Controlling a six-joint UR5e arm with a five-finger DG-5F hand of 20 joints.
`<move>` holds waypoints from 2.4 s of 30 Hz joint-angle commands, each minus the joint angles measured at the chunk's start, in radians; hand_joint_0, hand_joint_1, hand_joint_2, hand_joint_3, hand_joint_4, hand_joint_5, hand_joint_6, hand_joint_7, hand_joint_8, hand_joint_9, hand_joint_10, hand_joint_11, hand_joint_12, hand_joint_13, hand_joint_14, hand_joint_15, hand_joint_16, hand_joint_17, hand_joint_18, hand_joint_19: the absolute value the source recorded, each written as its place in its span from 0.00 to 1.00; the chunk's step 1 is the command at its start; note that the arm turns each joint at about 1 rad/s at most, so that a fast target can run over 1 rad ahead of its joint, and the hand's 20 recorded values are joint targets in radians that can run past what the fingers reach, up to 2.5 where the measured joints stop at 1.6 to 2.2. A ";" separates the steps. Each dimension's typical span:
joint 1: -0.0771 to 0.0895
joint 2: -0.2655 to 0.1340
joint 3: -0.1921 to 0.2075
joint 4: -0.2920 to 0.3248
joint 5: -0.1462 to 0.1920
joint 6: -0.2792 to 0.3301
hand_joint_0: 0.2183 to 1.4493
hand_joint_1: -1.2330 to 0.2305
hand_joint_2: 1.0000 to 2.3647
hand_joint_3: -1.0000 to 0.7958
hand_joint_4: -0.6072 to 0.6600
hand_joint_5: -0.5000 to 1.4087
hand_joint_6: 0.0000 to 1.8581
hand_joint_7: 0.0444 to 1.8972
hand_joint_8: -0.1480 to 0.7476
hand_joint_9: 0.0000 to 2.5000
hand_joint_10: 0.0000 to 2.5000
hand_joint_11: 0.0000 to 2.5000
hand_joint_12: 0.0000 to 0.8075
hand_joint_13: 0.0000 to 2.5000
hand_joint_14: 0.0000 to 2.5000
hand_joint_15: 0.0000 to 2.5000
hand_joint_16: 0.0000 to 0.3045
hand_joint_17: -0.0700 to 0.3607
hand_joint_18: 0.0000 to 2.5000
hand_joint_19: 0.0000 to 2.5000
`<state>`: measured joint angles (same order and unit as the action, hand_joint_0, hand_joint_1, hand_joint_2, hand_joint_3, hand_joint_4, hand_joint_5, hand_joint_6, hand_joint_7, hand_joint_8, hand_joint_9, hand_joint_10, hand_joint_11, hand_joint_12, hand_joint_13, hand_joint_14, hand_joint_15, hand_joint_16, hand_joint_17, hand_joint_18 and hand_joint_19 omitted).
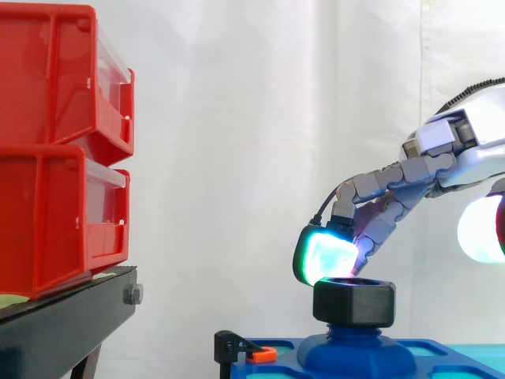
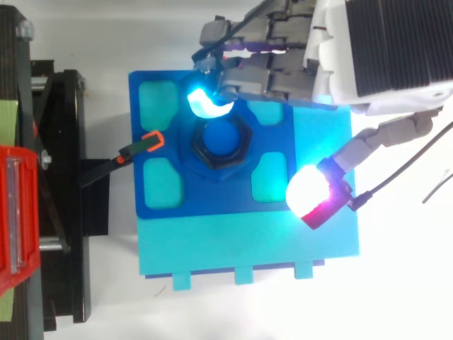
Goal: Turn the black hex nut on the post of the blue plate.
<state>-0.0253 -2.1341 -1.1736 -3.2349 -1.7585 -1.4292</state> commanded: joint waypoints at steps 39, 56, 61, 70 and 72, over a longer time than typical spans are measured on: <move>0.033 0.033 -0.001 -0.062 0.011 -0.030 0.18 0.58 0.00 0.28 0.70 0.20 0.27 0.70 0.49 0.18 0.00 0.03 0.46 0.11 0.00 0.02 0.19 0.46 0.12 0.20; 0.045 0.059 -0.003 -0.092 0.037 -0.033 0.18 0.56 0.00 0.28 0.70 0.19 0.27 0.66 0.49 0.18 0.00 0.04 0.45 0.11 0.00 0.02 0.19 0.46 0.12 0.20; 0.051 0.071 0.005 -0.091 0.068 -0.020 0.18 0.45 0.00 0.28 0.69 0.17 0.27 0.58 0.48 0.17 0.00 0.04 0.45 0.11 0.00 0.02 0.19 0.46 0.12 0.19; 0.065 0.069 0.022 -0.051 0.094 0.024 0.24 0.32 0.00 0.28 0.58 0.12 0.27 0.40 0.41 0.09 0.00 0.02 0.42 0.05 0.00 0.00 0.17 0.44 0.07 0.18; 0.074 0.066 0.022 -0.009 0.099 0.041 0.24 0.33 0.00 0.28 0.55 0.11 0.27 0.38 0.39 0.05 0.00 0.02 0.42 0.02 0.00 0.01 0.17 0.43 0.04 0.19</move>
<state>0.0399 -2.0645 -1.1527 -3.2867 -1.6663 -1.4074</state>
